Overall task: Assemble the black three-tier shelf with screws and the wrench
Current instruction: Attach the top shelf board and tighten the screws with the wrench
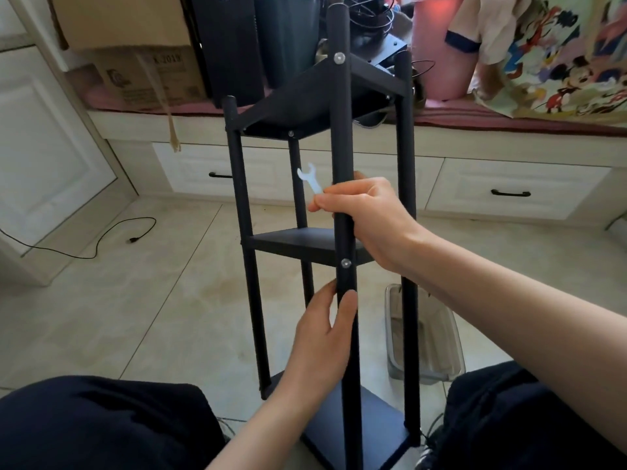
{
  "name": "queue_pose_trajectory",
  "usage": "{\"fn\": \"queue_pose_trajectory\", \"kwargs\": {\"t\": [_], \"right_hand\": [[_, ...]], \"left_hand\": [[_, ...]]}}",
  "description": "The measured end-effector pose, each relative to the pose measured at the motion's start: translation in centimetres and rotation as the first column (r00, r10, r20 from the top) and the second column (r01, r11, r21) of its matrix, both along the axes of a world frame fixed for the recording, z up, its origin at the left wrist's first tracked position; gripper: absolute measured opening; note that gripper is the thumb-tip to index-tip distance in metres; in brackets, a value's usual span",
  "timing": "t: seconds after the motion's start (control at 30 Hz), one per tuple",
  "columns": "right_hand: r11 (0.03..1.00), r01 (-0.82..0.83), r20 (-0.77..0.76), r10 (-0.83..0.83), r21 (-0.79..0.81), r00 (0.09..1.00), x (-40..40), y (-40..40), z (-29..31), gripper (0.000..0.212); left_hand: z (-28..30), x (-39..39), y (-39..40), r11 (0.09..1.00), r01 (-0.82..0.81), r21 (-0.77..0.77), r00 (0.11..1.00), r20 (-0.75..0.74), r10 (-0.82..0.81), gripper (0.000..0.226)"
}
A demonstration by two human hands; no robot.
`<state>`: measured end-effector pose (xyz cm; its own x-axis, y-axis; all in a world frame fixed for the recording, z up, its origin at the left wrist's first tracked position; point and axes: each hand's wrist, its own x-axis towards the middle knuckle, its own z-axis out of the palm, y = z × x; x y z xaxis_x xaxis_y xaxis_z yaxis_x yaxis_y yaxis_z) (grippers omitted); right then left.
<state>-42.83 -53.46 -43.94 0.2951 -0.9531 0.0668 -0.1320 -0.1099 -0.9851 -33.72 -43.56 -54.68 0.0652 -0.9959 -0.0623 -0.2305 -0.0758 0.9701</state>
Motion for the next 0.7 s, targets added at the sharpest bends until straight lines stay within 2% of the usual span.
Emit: {"fn": "queue_pose_trajectory", "kwargs": {"t": [0.1, 0.23, 0.37, 0.6, 0.7], "right_hand": [[0.999, -0.031, -0.048, 0.03, -0.02, 0.998, 0.9, -0.2, -0.1, 0.015], [0.998, -0.019, -0.053, 0.016, -0.062, 0.998, 1.4, -0.6, 0.0, 0.015], [0.991, -0.032, -0.111, 0.017, -0.13, 0.994, 1.5, -0.9, 0.2, 0.017], [0.98, -0.055, -0.239, 0.008, -0.19, 0.971, 2.0, -0.7, -0.1, 0.018], [0.976, -0.139, -0.294, 0.084, -0.17, 0.952, 2.2, -0.5, 0.5, 0.015]], "left_hand": [[0.3, -0.2, 0.2, 0.996, -0.084, -0.019, 0.994, -0.067, 0.083, 0.019], [0.1, -0.4, 0.4, 0.988, -0.147, -0.042, 0.987, -0.079, 0.143, 0.019], [-0.2, -0.7, 0.7, 0.984, -0.171, -0.052, 0.985, -0.021, 0.17, 0.02], [-0.8, -0.2, 1.0, 0.965, -0.256, -0.052, 0.958, -0.148, 0.246, 0.022], [-1.7, 0.2, 1.3, 0.924, -0.356, -0.141, 0.934, -0.074, 0.349, 0.025]]}}
